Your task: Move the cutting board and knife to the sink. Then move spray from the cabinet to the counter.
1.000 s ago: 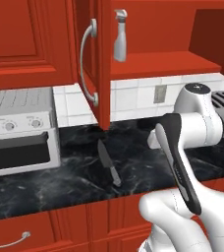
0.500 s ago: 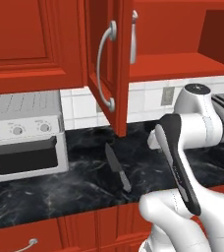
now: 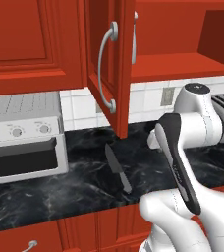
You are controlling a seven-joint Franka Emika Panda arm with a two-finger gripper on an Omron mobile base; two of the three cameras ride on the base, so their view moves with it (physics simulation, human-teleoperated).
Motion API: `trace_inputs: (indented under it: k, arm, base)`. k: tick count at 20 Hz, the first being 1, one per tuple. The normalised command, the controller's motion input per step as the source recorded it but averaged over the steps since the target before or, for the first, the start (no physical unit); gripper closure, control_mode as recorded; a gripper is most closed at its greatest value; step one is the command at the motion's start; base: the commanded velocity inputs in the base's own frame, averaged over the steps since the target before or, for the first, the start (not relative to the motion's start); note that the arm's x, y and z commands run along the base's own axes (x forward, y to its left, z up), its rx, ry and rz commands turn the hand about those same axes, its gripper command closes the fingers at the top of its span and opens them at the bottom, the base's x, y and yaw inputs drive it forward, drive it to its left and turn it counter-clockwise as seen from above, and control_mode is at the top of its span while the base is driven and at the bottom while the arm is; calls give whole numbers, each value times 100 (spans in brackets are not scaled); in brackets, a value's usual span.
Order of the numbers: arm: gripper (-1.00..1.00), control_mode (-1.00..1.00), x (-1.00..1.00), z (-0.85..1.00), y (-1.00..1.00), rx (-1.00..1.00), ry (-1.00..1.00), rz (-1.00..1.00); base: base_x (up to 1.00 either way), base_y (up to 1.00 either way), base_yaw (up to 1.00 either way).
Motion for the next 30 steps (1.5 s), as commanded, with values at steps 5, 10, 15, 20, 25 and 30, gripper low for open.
trace_inputs:
  k: [5, 10, 15, 20, 25, 30]
  arm:
    - [-100, -100, 28, -74, 26, 0, 0, 8]
    - [-100, -100, 32, -80, 26, 0, 2, 9]
    - [-100, -100, 29, -73, 22, 0, 0, 8]
    - [-100, -100, 24, -65, 24, 0, 0, 6]
    - [-100, -100, 20, -35, 26, 0, 1, 6]
    - [-100, -100, 22, -17, 22, 0, 2, 5]
  base:
    - [0, 0, 0]
    - [0, 0, 0]
    - [0, 0, 0]
    - [0, 0, 0]
    - [0, 0, 0]
    - [0, 0, 0]
